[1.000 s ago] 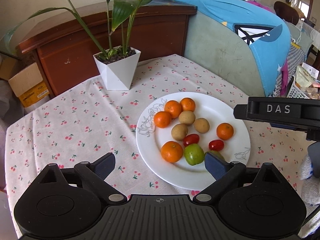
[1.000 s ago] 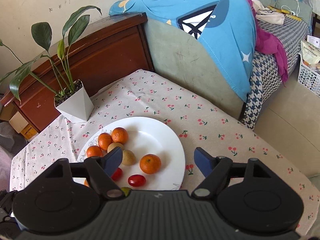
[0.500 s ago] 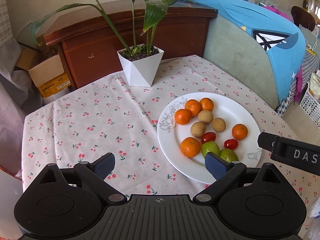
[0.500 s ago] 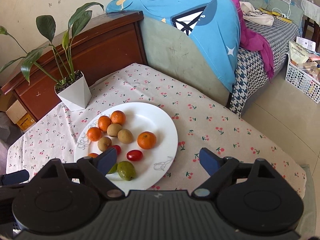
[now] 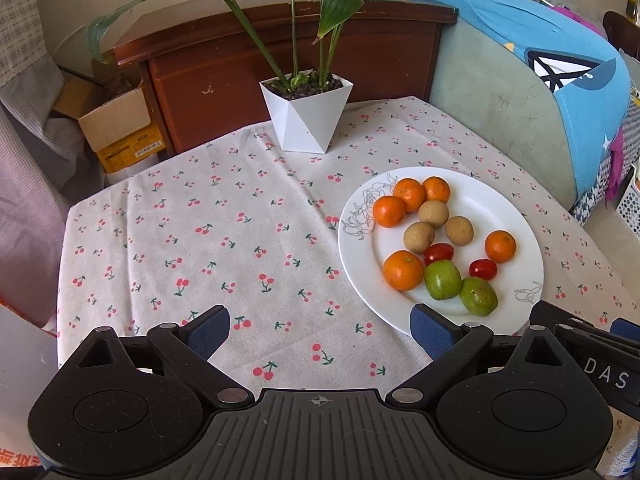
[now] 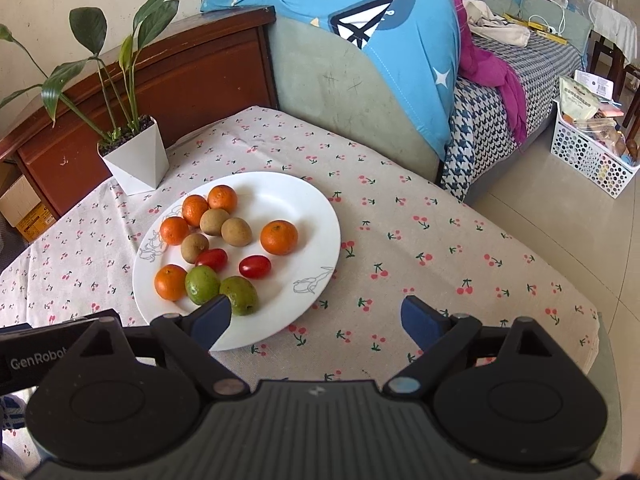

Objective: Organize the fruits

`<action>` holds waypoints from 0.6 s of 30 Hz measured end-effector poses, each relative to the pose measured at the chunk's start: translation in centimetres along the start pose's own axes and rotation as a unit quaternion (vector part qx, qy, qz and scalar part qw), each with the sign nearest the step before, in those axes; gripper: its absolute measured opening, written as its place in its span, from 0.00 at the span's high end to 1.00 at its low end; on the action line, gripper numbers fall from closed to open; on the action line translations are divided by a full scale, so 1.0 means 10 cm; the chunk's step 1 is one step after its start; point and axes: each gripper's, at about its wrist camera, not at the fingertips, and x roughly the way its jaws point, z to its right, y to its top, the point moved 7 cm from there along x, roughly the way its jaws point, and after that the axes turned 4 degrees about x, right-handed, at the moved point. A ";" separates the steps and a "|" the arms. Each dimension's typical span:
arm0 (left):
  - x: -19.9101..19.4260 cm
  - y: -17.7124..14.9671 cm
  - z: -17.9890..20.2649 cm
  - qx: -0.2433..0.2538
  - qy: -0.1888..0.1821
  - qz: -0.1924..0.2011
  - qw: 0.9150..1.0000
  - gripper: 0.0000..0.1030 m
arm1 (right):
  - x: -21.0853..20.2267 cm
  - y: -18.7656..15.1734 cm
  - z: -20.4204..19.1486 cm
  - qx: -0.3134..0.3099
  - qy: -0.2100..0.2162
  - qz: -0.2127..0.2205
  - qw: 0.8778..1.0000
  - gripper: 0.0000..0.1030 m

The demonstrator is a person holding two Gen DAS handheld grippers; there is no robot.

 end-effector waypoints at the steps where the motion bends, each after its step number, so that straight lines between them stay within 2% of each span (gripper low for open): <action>1: 0.00 0.00 0.00 0.002 0.003 0.000 1.000 0.05 | 0.00 0.00 0.00 -0.002 -0.001 0.001 1.000 0.11; 18: 0.08 0.01 -0.02 0.012 0.036 -0.005 0.999 0.05 | 0.08 -0.04 -0.09 -0.021 -0.014 0.001 1.000 0.11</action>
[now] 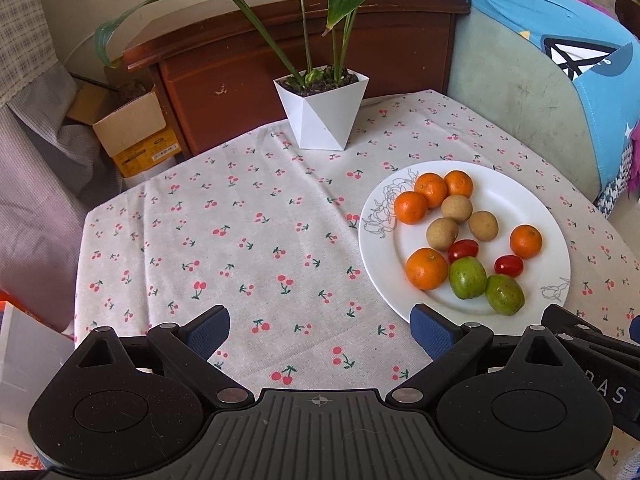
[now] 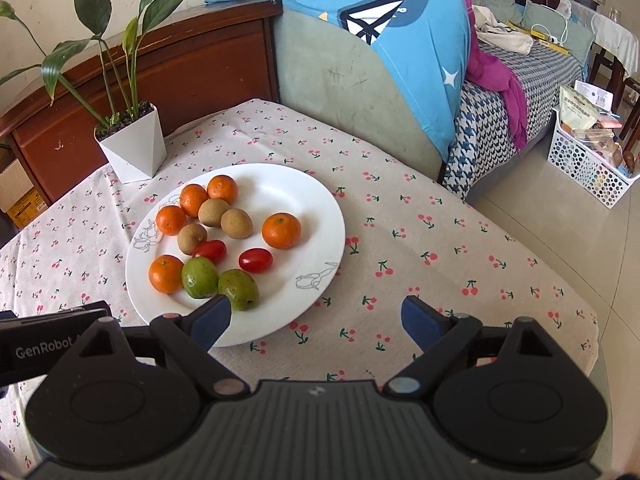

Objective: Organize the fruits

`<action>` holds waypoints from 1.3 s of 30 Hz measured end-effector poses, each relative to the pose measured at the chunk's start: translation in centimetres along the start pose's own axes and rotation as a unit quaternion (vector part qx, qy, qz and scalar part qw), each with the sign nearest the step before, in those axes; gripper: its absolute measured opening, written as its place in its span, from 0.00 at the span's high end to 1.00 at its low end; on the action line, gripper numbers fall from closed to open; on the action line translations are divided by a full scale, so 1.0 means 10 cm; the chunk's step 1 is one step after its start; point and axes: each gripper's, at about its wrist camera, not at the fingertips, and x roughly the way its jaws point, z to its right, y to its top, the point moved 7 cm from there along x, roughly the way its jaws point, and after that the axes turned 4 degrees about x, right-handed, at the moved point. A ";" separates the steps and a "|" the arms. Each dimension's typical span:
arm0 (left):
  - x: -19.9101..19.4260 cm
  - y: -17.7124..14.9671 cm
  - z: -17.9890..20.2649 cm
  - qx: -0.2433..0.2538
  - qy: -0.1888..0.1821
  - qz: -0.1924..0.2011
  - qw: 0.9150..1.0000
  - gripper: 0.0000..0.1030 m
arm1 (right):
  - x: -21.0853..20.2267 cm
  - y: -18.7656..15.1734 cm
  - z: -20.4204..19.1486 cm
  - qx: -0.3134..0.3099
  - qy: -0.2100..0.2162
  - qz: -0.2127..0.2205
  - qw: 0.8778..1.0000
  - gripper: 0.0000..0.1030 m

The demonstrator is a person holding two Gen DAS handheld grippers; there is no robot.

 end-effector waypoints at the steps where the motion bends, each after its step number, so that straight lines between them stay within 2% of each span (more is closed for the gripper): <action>1: 0.00 0.00 0.00 0.001 0.001 0.000 1.000 0.05 | 0.00 0.00 0.00 0.000 0.000 -0.001 1.000 0.11; 24: 0.00 -0.06 -0.10 0.002 0.020 -0.003 1.000 0.05 | -0.01 -0.05 -0.14 -0.025 0.012 -0.001 1.000 0.11; 39: -0.07 -0.44 -0.48 -0.022 0.036 -0.022 0.999 0.05 | -0.09 -0.35 -0.47 -0.070 0.053 -0.003 0.996 0.11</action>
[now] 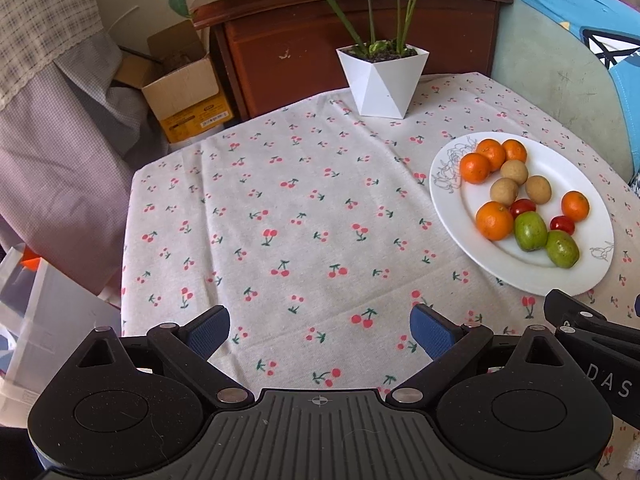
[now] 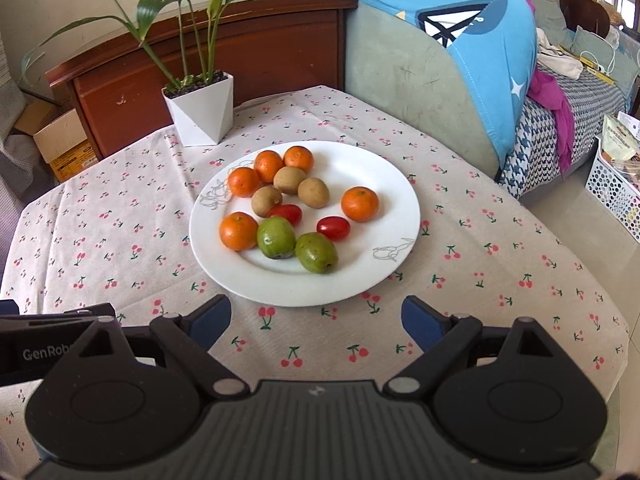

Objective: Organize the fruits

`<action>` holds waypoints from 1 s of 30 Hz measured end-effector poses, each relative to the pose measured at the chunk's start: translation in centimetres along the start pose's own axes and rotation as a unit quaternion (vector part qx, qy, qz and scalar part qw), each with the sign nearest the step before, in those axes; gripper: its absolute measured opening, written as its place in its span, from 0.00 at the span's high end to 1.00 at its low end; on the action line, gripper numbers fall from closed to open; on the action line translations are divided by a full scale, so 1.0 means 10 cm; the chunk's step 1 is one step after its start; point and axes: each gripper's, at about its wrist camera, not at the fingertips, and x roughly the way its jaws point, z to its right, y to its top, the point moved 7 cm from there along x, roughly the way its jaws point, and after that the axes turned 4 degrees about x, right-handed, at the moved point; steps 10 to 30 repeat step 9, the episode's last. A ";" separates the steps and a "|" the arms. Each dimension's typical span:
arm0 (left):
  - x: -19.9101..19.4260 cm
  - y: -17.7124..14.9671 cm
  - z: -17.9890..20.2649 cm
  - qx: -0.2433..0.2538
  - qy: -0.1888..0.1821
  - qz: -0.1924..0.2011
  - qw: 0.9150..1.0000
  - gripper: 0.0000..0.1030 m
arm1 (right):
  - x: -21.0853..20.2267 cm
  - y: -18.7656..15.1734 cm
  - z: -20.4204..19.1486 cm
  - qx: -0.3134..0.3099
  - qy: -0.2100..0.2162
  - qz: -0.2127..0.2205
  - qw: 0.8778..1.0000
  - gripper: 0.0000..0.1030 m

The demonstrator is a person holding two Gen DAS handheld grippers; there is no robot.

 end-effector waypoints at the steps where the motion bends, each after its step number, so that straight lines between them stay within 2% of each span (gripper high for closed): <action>1: 0.00 -0.03 -0.03 -0.002 0.001 -0.002 1.000 0.05 | 0.00 -0.03 -0.02 -0.003 0.002 0.000 1.000 0.11; 9: 0.00 -0.26 -0.20 -0.009 0.012 -0.009 1.000 0.05 | 0.00 -0.23 -0.17 -0.011 0.028 -0.009 1.000 0.11; 30: 0.00 -0.26 -0.20 -0.009 0.012 -0.009 1.000 0.05 | 0.00 -0.23 -0.17 -0.011 0.028 -0.009 1.000 0.11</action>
